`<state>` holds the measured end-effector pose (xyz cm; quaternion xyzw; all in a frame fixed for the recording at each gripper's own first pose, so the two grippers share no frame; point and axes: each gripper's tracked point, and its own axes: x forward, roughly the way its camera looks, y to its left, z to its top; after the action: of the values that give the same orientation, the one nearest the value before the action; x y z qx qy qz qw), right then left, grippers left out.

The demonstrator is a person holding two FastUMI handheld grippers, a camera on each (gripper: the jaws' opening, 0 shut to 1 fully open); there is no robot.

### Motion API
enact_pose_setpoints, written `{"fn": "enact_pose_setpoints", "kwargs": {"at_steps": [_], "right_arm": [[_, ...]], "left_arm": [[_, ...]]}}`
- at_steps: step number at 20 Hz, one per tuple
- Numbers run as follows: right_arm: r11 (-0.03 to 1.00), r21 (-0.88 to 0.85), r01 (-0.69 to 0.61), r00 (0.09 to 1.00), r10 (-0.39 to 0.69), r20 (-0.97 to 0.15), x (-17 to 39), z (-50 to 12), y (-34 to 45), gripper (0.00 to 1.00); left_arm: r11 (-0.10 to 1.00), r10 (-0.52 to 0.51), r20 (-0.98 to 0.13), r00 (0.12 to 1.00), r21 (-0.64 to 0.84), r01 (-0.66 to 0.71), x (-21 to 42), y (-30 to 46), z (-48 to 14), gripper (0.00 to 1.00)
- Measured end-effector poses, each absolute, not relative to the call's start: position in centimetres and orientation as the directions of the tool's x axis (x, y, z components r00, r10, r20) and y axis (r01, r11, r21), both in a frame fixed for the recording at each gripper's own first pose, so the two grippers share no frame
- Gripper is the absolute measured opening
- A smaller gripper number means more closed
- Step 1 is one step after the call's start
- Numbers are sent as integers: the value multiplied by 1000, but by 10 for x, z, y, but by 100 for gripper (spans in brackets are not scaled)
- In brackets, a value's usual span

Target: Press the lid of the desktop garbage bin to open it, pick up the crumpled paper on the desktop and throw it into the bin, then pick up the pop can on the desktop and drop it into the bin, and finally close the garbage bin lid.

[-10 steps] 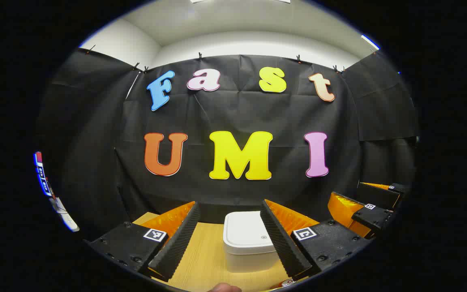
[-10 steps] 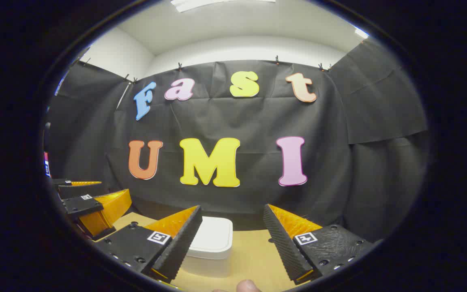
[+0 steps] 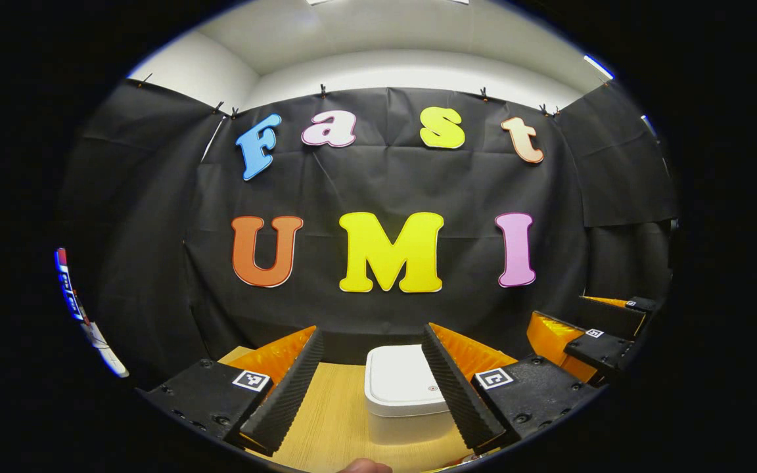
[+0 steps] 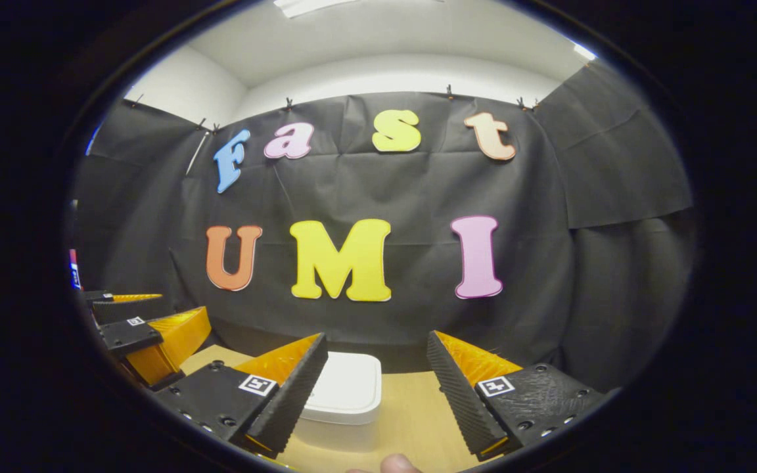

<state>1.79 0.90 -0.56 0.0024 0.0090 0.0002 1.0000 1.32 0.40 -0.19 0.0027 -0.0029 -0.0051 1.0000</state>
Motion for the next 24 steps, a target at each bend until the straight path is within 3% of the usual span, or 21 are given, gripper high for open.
{"fn": "enact_pose_setpoints", "kwargs": {"at_steps": [15,24], "right_arm": [[999,7,-34,997,34,-71,40,-24,27,95],[995,-5,-95,977,92,-190,67,-64,44,95]], "left_arm": [[1000,1,1,1000,14,-1,17,21,-8,97],[999,46,-1,999,15,-46,8,33,-11,97]]}}
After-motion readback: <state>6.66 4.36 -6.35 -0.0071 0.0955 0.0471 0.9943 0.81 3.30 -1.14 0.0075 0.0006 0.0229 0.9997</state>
